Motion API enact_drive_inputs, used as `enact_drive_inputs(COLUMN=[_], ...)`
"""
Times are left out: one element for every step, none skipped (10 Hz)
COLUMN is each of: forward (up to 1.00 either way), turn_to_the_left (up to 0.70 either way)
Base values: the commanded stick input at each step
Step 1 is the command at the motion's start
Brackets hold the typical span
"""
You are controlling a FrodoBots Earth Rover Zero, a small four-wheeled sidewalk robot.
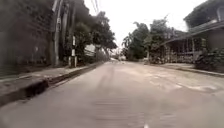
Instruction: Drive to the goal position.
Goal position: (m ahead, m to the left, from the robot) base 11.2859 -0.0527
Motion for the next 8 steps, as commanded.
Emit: enact_drive_inputs(forward=[0.85, 0.85, 0.85, 0.85, 0.85, 0.85, 0.85, 0.85], turn_to_the_left=[-0.03, -0.34, -0.22, 0.06, 0.11, 0.04, 0.0, 0.0])
